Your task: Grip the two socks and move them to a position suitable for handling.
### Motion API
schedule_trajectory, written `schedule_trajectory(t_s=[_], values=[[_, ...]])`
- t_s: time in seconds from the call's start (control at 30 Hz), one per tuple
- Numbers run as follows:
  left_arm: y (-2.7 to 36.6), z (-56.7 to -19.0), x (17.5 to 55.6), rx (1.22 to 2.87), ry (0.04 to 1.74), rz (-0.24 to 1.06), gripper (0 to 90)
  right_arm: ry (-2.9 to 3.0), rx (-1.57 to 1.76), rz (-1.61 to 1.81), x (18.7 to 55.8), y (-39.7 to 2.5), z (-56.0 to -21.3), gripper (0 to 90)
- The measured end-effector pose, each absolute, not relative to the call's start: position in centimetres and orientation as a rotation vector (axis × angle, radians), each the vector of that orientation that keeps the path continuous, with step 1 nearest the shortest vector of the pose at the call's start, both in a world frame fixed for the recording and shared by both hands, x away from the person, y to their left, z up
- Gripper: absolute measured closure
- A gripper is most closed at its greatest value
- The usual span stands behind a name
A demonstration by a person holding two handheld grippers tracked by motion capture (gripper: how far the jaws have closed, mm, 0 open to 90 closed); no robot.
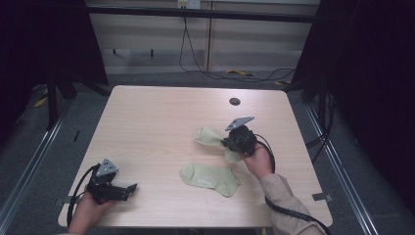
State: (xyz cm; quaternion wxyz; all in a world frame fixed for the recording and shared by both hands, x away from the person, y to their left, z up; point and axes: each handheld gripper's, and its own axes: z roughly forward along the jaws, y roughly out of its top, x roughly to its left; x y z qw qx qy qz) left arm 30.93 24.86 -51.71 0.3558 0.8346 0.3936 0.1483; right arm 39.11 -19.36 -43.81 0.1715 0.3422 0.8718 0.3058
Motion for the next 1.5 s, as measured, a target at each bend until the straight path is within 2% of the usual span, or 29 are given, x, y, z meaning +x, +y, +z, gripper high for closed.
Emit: schedule_trajectory(t_s=[0.1,0.13,0.17,0.2,0.23,0.37,0.53,0.57,0.67,0.83,0.93,1.17,1.27,1.5], values=[[24.9,-51.7,30.9,2.157,1.013,0.38,0.2,2.468,0.986,0.871,39.1,-20.1,-43.8,86.0],[24.9,-51.7,30.9,2.157,1.013,0.38,0.2,2.457,0.998,0.872,39.1,-20.3,-43.8,82.4],[24.9,-51.7,30.9,2.158,1.016,0.378,0.1,2.416,1.07,0.894,39.2,-20.9,-44.0,51.6],[24.9,-51.7,30.9,2.157,1.016,0.375,0.1,2.416,1.07,0.894,39.2,-20.9,-44.0,51.6],[24.9,-51.7,30.9,2.157,1.017,0.376,0.2,2.393,1.135,0.911,39.4,-21.3,-44.2,44.0],[24.9,-51.7,30.9,2.156,1.016,0.376,0.2,2.334,1.314,1.028,38.9,-23.2,-45.0,38.0],[24.9,-51.7,30.9,2.159,1.015,0.378,0.1,2.271,1.346,1.07,37.1,-24.8,-45.3,37.9],[24.9,-51.7,30.9,2.159,1.016,0.378,0.1,2.266,1.345,1.061,36.3,-25.3,-45.6,44.0],[24.9,-51.7,30.9,2.156,1.016,0.375,0.2,2.259,1.343,1.047,35.3,-25.6,-46.1,49.4],[24.9,-51.7,30.9,2.153,1.018,0.382,0.1,2.27,1.352,1.065,33.0,-25.5,-47.3,73.0],[24.8,-51.7,30.9,2.151,1.023,0.378,0.1,2.316,1.334,1.032,32.2,-24.9,-48.1,78.9],[24.8,-51.7,30.9,2.15,1.024,0.379,0.1,2.313,1.354,0.92,32.7,-25.1,-49.0,78.6],[24.8,-51.7,30.9,2.15,1.025,0.377,0.1,2.251,1.408,0.908,33.0,-26.2,-49.1,69.3],[24.8,-51.7,30.9,2.141,1.036,0.387,0.8,2.201,1.397,0.958,31.9,-26.6,-48.3,58.1]])
